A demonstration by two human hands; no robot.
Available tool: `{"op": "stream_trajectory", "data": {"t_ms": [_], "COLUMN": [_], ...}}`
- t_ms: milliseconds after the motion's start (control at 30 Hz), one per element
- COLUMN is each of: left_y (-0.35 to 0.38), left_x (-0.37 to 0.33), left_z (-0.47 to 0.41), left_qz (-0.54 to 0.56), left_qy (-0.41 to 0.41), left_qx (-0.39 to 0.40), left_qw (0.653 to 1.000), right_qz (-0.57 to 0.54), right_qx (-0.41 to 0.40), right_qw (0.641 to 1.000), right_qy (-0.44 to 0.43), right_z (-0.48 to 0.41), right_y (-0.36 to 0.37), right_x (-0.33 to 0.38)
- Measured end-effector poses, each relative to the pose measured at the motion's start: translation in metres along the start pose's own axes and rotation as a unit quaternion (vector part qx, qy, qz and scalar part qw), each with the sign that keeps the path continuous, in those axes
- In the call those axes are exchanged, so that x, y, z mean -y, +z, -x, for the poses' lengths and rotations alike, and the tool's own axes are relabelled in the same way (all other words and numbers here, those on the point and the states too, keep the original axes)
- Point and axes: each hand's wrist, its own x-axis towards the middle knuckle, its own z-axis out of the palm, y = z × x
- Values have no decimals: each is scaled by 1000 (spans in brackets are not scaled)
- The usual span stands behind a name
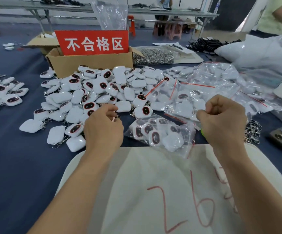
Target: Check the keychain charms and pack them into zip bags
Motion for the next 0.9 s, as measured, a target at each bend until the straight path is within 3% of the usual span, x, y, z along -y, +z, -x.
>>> {"op": "stream_trajectory", "data": {"t_ms": [67, 133, 233, 300, 367, 500, 633, 900], "left_y": [6, 11, 14, 14, 14, 14, 17, 21], "left_x": [-1, -1, 3, 3, 3, 2, -1, 6], "left_z": [4, 5, 4, 4, 5, 5, -1, 5], "left_qz": [-7, -37, -113, -151, -153, -120, -154, -226], "left_qy": [44, 97, 138, 141, 146, 180, 227, 184], "left_qx": [51, 93, 119, 124, 121, 168, 242, 102], "left_qw": [998, 990, 977, 971, 970, 962, 931, 951], "right_qz": [31, 29, 81, 125, 101, 80, 89, 65], "right_qx": [19, 93, 252, 308, 292, 186, 239, 253], "right_qw": [997, 988, 956, 938, 949, 979, 966, 965], "right_qy": [-65, -120, -126, -102, -64, -39, -37, 0], "right_z": [6, 17, 28, 26, 22, 20, 24, 24], "right_y": [4, 11, 23, 25, 22, 21, 26, 26], "right_x": [5, 12, 13, 7, 4, 1, 4, 6]}}
